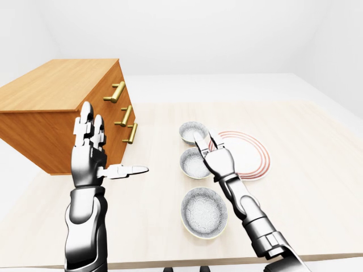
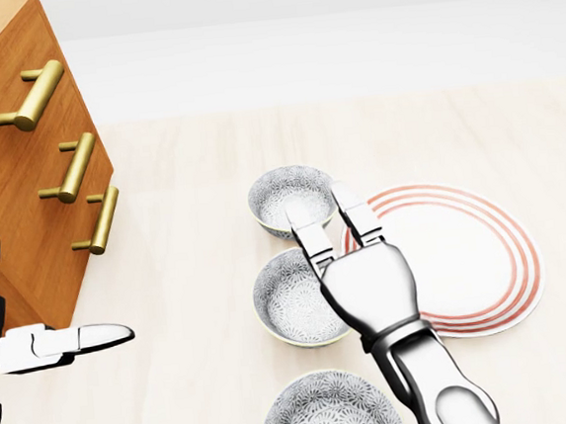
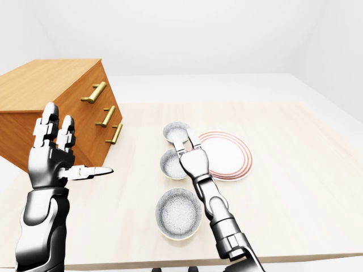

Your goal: Put the bowl in the middle on the plate.

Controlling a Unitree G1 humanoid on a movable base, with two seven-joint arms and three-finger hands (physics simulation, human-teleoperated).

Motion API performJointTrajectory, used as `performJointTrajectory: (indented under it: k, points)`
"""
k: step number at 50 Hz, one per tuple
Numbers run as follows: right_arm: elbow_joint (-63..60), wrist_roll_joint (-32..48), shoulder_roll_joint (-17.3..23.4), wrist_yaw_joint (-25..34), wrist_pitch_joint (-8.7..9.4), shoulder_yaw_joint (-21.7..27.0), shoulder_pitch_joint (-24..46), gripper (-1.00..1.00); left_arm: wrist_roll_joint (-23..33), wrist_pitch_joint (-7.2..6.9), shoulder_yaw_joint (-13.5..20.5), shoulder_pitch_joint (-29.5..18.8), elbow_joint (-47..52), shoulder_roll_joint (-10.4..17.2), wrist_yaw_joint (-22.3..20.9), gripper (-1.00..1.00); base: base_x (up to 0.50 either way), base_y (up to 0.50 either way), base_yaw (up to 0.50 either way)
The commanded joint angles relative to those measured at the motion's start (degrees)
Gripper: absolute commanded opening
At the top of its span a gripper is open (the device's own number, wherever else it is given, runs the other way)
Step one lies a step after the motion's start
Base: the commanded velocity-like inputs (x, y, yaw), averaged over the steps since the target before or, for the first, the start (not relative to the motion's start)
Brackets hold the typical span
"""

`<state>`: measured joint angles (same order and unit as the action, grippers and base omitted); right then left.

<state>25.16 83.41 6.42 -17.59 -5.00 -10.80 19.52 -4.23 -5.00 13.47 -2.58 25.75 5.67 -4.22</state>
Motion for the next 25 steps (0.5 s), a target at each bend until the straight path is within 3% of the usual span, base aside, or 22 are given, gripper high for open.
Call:
performJointTrajectory:
  k: [1,25]
  points:
    - [0.6,0.5,-0.3,-0.8,0.0,-0.5,-0.3,1.0,-0.1,0.0,0.1,-0.1,0.0,0.1,0.0,1.0,0.0,0.0,0.0]
    - [5.3,3.2,-1.4,-5.1,0.0,-2.1,0.9,1.0,-0.1,0.0,0.0,0.3,-0.3,0.0,-0.1,1.0,0.0,0.0,0.0]
